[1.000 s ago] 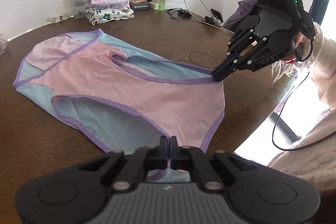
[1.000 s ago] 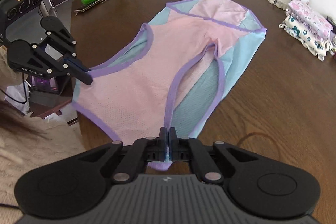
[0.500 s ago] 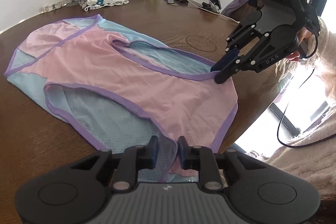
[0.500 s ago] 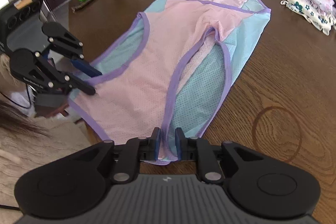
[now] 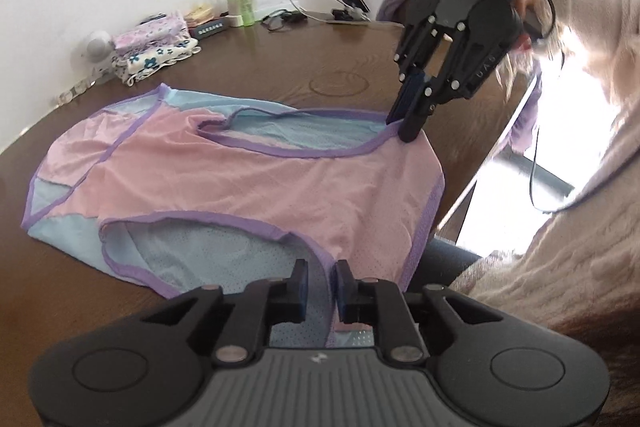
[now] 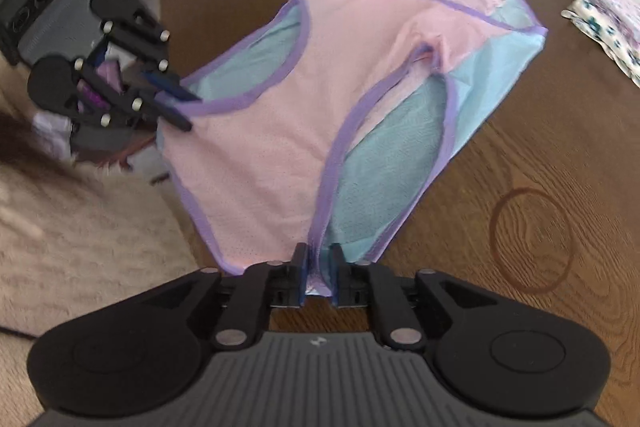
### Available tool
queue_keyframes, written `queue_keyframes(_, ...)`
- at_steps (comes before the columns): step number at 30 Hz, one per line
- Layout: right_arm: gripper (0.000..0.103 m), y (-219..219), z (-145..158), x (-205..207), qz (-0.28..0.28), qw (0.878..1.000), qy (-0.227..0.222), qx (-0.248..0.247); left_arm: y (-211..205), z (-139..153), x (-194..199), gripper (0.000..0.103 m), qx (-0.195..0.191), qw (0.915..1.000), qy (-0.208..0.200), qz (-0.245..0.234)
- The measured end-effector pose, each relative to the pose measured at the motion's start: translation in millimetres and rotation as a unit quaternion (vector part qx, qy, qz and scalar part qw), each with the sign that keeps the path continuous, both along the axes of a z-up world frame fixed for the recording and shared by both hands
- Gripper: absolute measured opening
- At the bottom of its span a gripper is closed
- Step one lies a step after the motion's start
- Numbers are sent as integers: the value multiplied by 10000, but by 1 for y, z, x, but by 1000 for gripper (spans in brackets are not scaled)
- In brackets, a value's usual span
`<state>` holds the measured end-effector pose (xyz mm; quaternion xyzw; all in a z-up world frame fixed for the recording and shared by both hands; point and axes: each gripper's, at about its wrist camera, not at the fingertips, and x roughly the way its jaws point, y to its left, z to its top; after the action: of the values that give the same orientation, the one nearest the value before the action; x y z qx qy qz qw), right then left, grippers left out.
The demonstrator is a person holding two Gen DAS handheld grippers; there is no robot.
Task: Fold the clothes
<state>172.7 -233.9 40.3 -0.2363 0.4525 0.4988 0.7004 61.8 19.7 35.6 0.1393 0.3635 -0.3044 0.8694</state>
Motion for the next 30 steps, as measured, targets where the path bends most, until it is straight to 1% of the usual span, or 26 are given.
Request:
queue_keyframes(1,21,0,1,5,-150,9999,14,79,10,5,4,21,-277,9993,22,235)
queue_keyframes(2,27,1,3,9,-299,9994,27,159,20,10,9,29,-506,9976,22,472)
queue_keyframes(3,31,1,4,14,-448,9987,41,238,28,13,13,32,-644,9952,-13,737)
queue_keyframes(4,36,2,6,19,-598,9977,55,317,37,15,18,34,-712,9920,-39,1042)
queue_keyframes(6,36,2,9,28,-896,9948,82,475,52,16,29,34,-801,9855,-2,1495)
queue_keyframes(8,36,3,12,38,-1193,9908,109,633,64,20,39,32,-859,9814,83,1716)
queue_keyframes(11,36,6,13,48,-1567,9842,160,803,68,19,40,32,-671,9822,26,1755)
queue_keyframes(14,36,15,2,37,-1596,9847,241,661,74,18,44,34,-613,9816,6,1806)
queue_keyframes(16,36,18,6,21,-1687,9838,176,587,80,22,53,34,-567,9798,-25,1919)
queue_keyframes(17,39,17,7,15,-1807,9820,144,531,84,24,58,36,-524,9787,-42,1984)
queue_keyframes(18,40,16,6,11,-1961,9794,134,462,88,26,67,40,-467,9779,-39,2037)
queue_keyframes(19,47,15,5,6,-2115,9765,123,394,93,29,79,41,-375,9763,-27,2132)
queue_keyframes(20,57,13,4,2,-2268,9733,113,326,99,31,92,45,-270,9737,-14,2262)
queue_keyframes(21,59,12,3,-3,-2420,9699,103,257,104,33,105,46,-185,9717,-7,2355)
queue_keyframes(24,61,8,0,-16,-2872,9578,71,51,120,37,153,46,42,9692,-60,2463)
queue_keyframes(26,64,6,-1,-25,-3170,9484,50,-86,126,35,187,46,195,9679,-66,2505)
queue_keyframes(28,64,3,-3,-34,-3463,9378,29,-223,132,29,220,45,244,9660,45,2574)
queue_keyframes(30,64,3,-8,-39,-3672,9297,109,-243,134,22,249,45,232,9654,113,2594)
